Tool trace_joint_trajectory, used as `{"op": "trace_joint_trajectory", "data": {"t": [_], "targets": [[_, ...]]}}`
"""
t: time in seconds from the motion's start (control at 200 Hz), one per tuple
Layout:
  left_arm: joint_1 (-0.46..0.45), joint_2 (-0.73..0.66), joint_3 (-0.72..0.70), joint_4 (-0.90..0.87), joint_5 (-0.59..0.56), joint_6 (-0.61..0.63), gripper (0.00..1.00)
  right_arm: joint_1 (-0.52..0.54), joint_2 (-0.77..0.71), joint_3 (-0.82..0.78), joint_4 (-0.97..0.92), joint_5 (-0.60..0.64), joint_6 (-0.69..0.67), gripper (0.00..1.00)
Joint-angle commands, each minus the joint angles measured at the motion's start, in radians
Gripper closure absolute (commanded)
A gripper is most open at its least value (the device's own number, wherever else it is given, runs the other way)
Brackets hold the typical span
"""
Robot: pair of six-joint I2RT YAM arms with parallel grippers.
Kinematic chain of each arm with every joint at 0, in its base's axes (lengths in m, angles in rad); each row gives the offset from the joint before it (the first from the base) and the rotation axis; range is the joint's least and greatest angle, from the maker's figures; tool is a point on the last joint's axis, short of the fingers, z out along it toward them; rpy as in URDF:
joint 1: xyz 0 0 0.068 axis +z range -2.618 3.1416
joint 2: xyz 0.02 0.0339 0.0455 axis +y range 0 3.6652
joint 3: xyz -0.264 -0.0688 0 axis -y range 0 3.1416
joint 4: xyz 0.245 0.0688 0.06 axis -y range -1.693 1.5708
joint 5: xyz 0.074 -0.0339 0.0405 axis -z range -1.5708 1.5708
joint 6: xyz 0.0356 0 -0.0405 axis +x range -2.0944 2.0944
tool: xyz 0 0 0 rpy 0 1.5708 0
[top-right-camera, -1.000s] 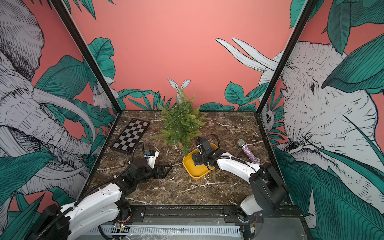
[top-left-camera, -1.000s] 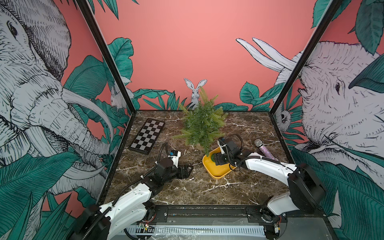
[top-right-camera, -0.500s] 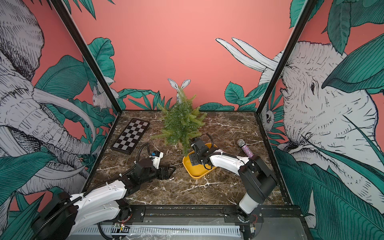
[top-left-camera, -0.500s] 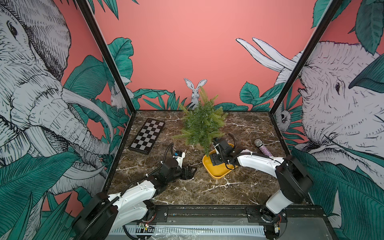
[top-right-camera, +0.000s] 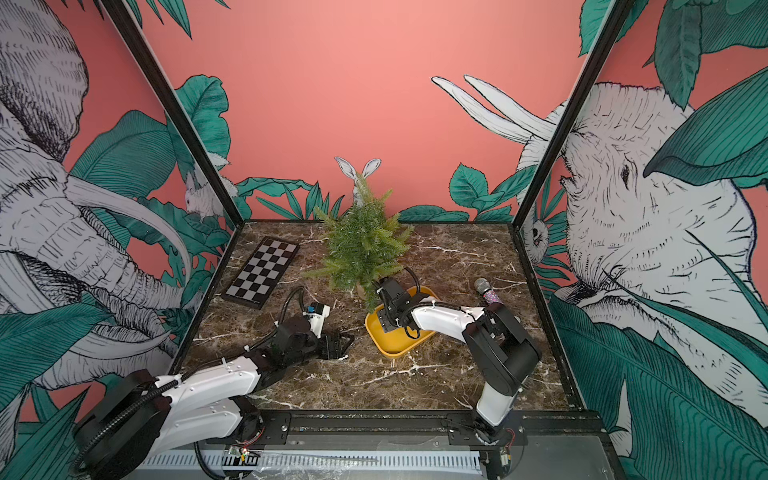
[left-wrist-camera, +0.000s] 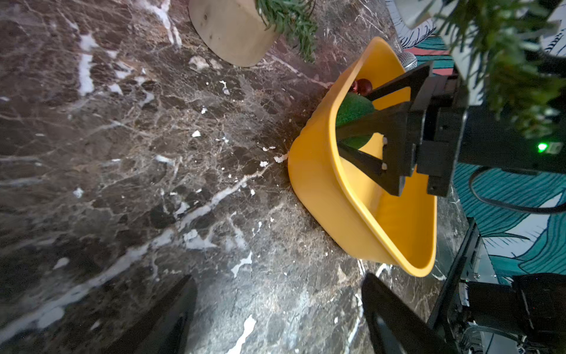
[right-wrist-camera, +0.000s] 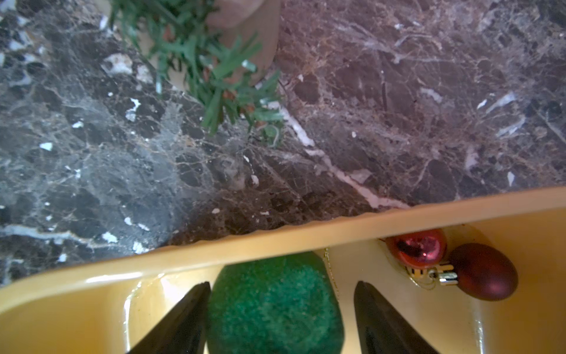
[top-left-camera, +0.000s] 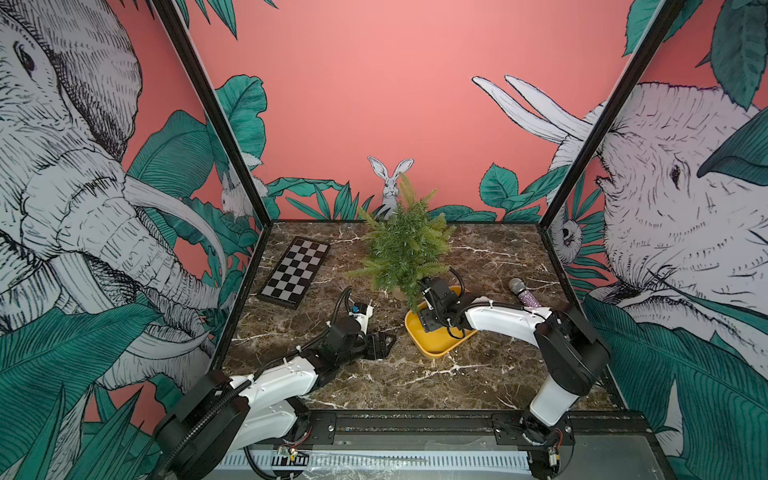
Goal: Decorate the small christmas tree with ornaments
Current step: Pick up an ornament from the container.
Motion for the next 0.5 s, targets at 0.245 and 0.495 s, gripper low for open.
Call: {"op": "trace_joint_trajectory", "data": {"t": [0.245, 0.495], "targets": [[-0.025, 0.019, 0.059, 0.047, -0.003, -0.024, 0.12, 0.006, -0.032, -0.005, 0.005, -0.008, -0.013, 0.37], [-0.030, -0.011, 0.070, 0.104, -0.002, -0.025, 0.00, 0.006, -0.190, -0.077, 0.021, -0.044, 0.008, 0.38]]}}
